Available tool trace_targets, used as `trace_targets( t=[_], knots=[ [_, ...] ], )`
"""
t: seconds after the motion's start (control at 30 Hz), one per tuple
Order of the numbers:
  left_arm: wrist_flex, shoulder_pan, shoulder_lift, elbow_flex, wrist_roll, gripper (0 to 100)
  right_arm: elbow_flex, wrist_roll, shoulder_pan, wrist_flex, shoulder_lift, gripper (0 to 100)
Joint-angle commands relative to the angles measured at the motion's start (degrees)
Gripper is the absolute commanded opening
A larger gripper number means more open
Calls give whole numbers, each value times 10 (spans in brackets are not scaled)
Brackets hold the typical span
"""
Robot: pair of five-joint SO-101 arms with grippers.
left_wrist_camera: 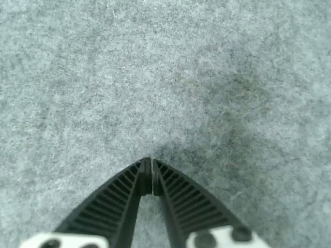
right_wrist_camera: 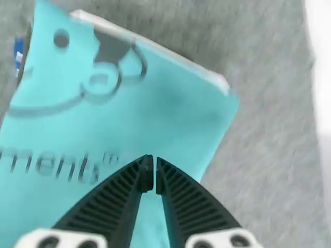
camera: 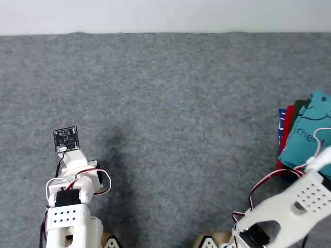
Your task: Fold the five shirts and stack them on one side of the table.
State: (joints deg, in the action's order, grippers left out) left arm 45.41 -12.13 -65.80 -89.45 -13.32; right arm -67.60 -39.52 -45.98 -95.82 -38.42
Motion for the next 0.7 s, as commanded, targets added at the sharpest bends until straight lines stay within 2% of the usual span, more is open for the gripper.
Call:
trace_targets(
  t=[0.0,0.1,0.23,0.43,0.6,0.67],
  knots=[
    [-12,-1,-4,3,-4,15,2,-5,4,98,-51,9],
    [-12,-1,-4,3,-4,15,12,-5,-4,171,-143,9],
    [-12,-1,-4,3,-4,15,-2,-4,-6,197,-223,9],
    [-12,-1,-4,3,-4,15,-132,-2,-1,101,-221,9],
    [-12,-1,-4,3,-4,15,-294,-2,35,-21,-215,9],
    [-12,0,-4,3,-4,15,-284,-4,52,-44,-202,9]
  ],
)
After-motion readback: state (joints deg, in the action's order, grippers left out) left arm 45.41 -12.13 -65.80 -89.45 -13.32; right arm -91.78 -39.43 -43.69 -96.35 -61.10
